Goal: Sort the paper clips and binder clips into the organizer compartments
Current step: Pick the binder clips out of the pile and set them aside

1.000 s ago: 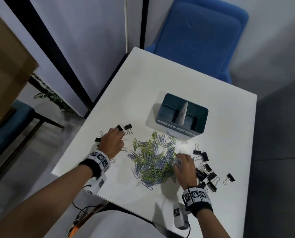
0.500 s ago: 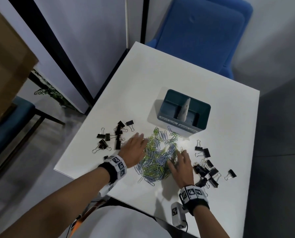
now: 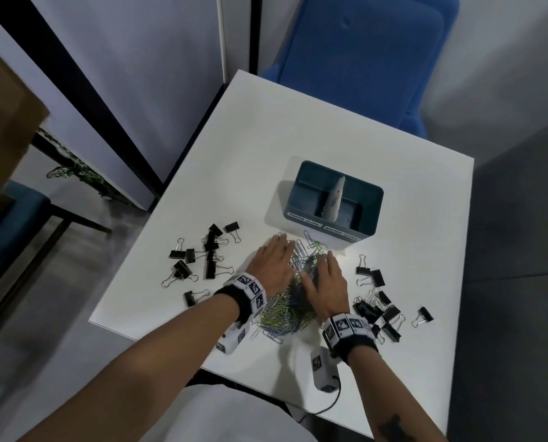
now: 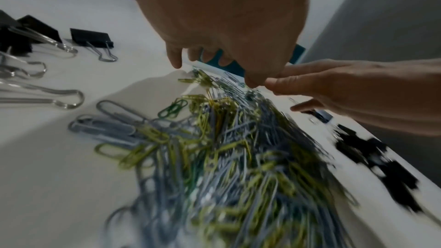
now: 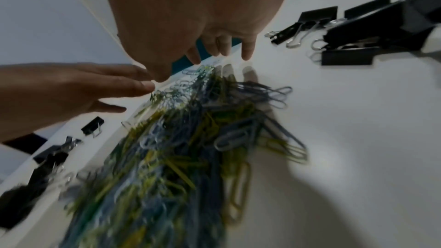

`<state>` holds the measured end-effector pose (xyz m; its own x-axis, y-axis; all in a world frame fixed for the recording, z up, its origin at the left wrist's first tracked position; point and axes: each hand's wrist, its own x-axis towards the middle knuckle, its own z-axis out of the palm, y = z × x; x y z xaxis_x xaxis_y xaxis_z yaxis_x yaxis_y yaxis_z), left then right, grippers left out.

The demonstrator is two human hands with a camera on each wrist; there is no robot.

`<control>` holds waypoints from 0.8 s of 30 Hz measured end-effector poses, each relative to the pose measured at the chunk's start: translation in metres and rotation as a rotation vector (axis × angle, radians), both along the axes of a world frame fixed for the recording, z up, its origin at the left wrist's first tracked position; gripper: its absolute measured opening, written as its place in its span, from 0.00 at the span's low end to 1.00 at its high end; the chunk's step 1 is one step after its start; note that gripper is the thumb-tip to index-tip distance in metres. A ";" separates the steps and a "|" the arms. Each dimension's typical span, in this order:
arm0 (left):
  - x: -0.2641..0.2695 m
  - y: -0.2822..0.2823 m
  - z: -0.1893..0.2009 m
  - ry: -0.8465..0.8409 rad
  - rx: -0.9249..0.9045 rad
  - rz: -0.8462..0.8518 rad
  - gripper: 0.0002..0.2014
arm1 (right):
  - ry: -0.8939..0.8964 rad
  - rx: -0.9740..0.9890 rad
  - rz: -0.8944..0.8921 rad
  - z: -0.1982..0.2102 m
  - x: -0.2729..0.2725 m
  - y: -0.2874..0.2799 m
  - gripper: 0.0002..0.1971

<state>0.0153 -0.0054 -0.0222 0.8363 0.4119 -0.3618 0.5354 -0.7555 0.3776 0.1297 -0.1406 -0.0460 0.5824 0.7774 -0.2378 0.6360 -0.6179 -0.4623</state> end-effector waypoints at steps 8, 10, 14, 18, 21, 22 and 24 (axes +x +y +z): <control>0.004 -0.011 -0.014 0.117 0.033 -0.245 0.34 | 0.087 -0.033 -0.011 -0.006 0.008 0.049 0.27; -0.009 -0.014 -0.015 0.058 0.068 -0.313 0.30 | 0.069 -0.093 0.091 -0.005 0.005 0.048 0.27; -0.041 -0.016 -0.009 -0.179 0.074 -0.287 0.21 | 0.050 -0.096 0.221 -0.002 -0.007 0.030 0.31; -0.067 -0.005 0.000 -0.201 0.067 -0.182 0.23 | 0.142 -0.040 0.279 0.008 -0.012 0.006 0.33; -0.090 0.002 0.004 -0.139 0.119 -0.117 0.24 | 0.163 0.067 0.148 0.021 -0.015 -0.015 0.30; -0.097 0.003 0.003 -0.109 0.132 -0.100 0.25 | 0.146 0.053 0.103 0.025 -0.016 -0.024 0.32; -0.108 0.000 0.000 -0.024 0.119 -0.062 0.28 | 0.124 -0.038 0.045 0.025 -0.018 -0.040 0.41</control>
<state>-0.0926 -0.0054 -0.0221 0.8694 0.3978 -0.2930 0.4781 -0.8272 0.2954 0.1119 -0.1809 -0.0209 0.5110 0.7912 -0.3360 0.6030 -0.6085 -0.5158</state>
